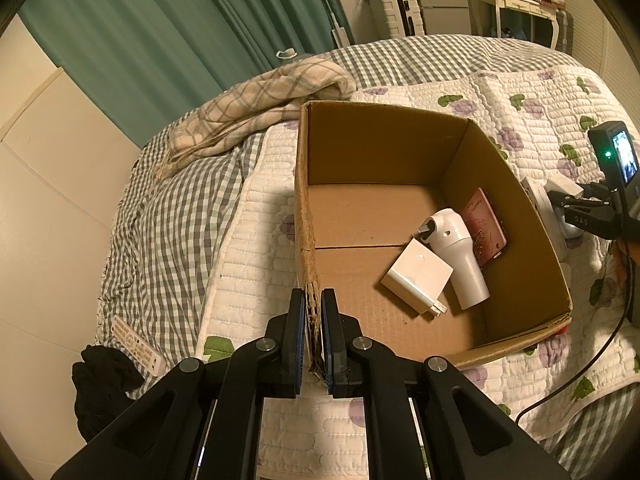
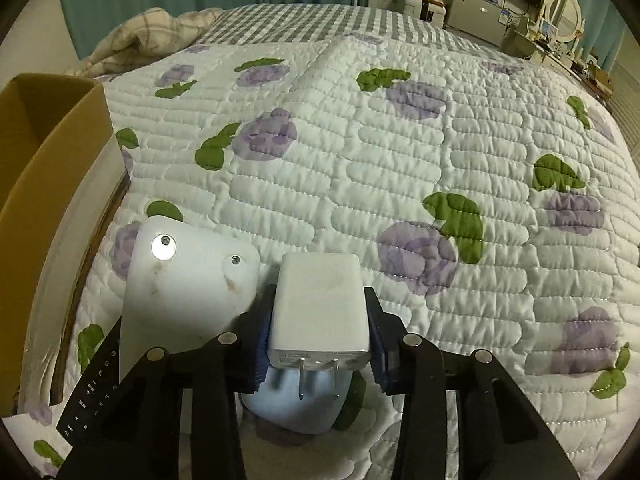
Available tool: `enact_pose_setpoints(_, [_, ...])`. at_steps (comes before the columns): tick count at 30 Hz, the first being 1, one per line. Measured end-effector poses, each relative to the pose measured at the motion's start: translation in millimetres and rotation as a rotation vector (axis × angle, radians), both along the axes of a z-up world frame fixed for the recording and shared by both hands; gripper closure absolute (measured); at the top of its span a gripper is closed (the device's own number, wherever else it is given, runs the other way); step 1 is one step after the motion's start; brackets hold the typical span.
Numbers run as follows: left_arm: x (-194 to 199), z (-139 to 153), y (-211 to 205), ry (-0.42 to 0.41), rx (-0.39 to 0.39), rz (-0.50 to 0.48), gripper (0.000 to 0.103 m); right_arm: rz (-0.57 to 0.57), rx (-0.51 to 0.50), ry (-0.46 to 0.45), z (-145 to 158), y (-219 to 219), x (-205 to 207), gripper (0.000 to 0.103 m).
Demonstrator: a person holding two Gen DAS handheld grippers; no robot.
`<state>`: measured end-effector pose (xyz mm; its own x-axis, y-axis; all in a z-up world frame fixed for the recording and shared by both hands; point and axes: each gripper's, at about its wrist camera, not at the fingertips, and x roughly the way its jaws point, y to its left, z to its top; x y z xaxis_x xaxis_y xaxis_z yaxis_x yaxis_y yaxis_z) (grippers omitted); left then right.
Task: Organize rigid objects
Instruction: 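Grasp the small white plug adapter with the right gripper, then lower the white plug adapter into the box and release it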
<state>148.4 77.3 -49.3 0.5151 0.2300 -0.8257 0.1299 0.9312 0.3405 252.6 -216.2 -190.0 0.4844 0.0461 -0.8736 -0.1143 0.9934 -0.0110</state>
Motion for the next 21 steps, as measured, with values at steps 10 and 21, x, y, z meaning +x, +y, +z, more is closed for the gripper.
enact_pose_setpoints(10, [-0.3, 0.1, 0.1, -0.001, 0.0, 0.0, 0.096, 0.003, 0.005, -0.15, 51.0, -9.2, -23.4, 0.064])
enact_pose_setpoints(21, [-1.3, -1.2, -1.2, -0.002, -0.008, -0.002, 0.096, 0.114, 0.057, -0.438, 199.2, 20.0, -39.0, 0.064])
